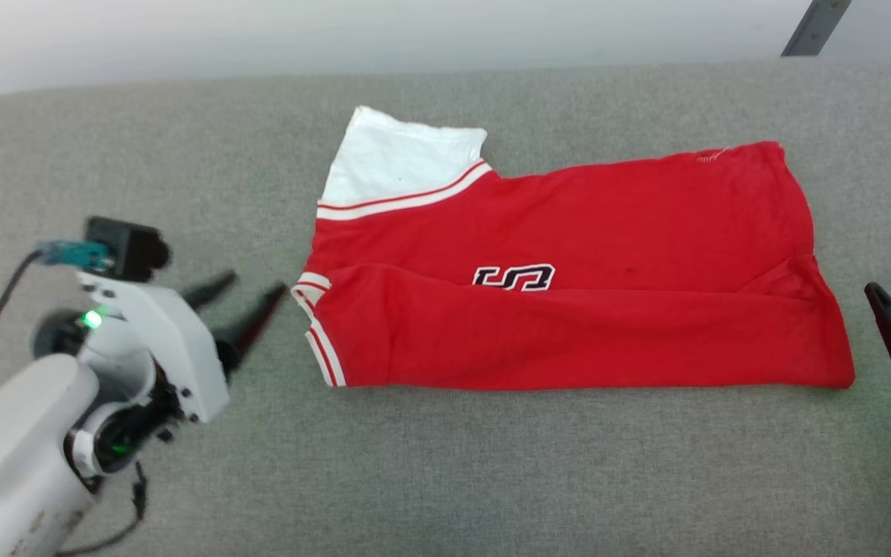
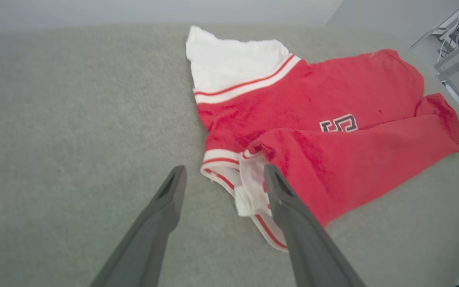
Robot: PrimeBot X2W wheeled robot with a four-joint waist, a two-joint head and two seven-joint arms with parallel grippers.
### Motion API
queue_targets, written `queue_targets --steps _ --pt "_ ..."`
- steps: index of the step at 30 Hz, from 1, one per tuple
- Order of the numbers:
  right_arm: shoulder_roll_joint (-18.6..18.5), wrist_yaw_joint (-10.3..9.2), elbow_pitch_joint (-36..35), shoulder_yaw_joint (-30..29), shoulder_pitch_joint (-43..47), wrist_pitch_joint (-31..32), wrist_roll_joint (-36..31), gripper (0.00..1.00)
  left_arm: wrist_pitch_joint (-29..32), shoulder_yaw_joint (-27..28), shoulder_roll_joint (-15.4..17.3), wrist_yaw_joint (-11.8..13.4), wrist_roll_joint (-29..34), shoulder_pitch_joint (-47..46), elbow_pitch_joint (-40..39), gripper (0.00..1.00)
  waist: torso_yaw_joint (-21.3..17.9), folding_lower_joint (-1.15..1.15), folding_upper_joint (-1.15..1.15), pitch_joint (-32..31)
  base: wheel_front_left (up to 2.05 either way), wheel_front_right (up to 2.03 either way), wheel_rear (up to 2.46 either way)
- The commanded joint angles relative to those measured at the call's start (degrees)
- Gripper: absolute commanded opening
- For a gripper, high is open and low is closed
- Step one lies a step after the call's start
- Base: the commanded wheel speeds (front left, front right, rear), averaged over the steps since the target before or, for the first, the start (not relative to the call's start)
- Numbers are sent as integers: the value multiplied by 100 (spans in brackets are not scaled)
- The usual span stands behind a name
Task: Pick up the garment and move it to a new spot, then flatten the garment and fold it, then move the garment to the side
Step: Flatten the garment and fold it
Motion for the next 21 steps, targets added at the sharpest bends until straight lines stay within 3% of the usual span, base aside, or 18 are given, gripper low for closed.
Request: queue_targets --steps 1,6,10,16,21 --pt "37 -9 -25 -13 56 5 -4 100 119 1 -3 97 -172 96 -80 100 -3 0 0 -131 0 0 0" --pt "138 -9 -189 -38 162 78 -64 100 1693 -163 330 650 -1021 248 -1156 100 -82 0 0 -154 0 0 0" --pt "180 -9 -357 -56 186 144 -81 100 2148 -241 375 887 -1263 250 -1423 100 -209 0 0 -85 0 0 0" --pt "196 -9 -528 -148 92 220 -129 100 2411 -339 116 915 -1377 140 -950 100 -472 0 0 117 0 0 0" --pt "212 -9 -635 -167 54 274 -151 100 2401 -333 -190 723 -1536 137 -215 100 -682 0 0 251 0 0 0"
